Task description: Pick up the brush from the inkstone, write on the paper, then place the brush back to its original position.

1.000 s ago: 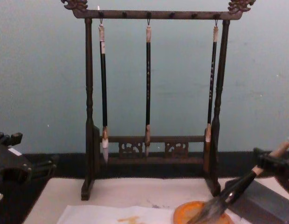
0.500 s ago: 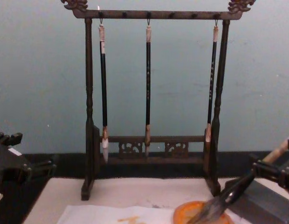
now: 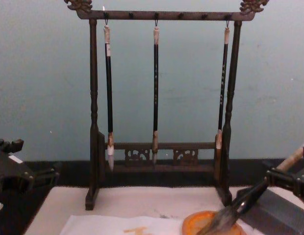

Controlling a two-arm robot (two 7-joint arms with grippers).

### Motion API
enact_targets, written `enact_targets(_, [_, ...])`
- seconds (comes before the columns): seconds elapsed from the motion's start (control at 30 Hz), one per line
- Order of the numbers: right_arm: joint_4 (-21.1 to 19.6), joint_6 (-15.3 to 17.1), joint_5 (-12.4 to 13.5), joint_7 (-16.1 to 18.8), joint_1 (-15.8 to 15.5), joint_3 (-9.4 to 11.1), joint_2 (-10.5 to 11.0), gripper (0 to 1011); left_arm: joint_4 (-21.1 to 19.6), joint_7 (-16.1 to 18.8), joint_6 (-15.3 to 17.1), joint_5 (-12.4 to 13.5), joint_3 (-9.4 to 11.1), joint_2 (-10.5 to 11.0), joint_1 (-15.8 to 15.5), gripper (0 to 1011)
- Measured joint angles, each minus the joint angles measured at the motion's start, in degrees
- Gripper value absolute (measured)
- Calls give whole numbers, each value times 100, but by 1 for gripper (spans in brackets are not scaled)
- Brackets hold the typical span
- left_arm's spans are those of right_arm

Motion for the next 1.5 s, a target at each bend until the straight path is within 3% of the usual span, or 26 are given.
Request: enact_targets(1.5, [-6, 11, 36, 16, -6, 8, 1, 1000, 0, 0, 0, 0, 0, 0, 0, 1010])
